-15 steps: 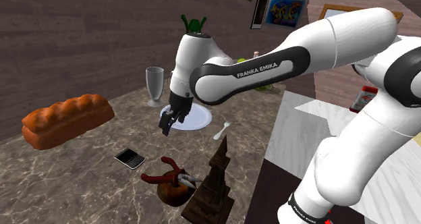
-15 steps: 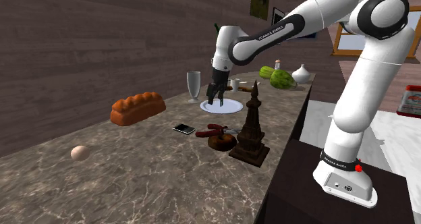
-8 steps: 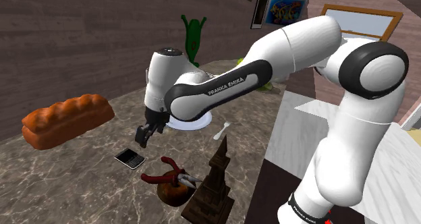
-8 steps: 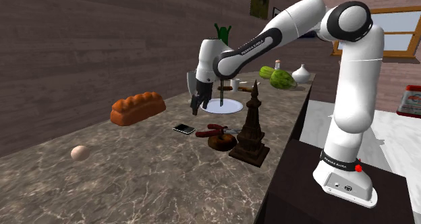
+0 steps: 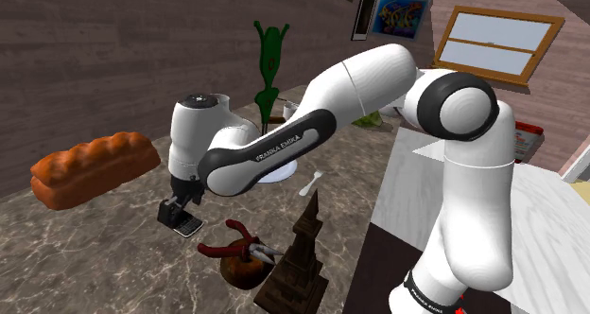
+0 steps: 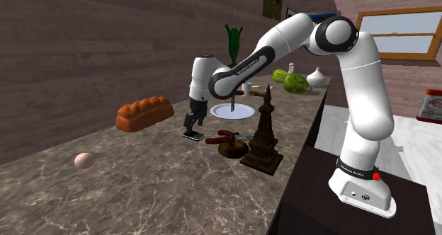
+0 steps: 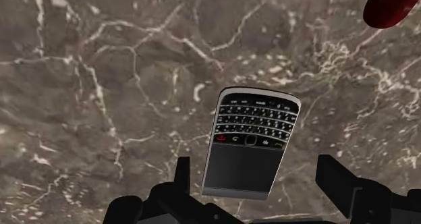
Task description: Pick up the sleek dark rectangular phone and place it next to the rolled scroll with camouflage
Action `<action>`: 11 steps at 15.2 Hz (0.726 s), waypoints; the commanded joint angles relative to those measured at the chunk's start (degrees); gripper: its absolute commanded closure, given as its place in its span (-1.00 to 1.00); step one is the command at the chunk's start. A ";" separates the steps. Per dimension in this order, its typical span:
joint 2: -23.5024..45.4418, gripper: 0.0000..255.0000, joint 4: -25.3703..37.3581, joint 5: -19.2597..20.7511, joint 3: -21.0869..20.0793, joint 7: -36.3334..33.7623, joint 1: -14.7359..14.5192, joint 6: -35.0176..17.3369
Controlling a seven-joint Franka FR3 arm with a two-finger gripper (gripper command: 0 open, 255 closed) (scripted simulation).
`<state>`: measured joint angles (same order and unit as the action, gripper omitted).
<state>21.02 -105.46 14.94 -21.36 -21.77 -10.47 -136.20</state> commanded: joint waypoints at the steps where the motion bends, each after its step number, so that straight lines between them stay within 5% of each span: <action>1: 1.49 -1.00 0.64 0.77 0.34 -0.43 -0.41 -0.77; 11: 4.16 -1.00 0.97 2.16 1.14 -1.29 -1.01 -2.96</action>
<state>25.15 -104.50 17.09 -20.22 -23.06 -11.48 -139.15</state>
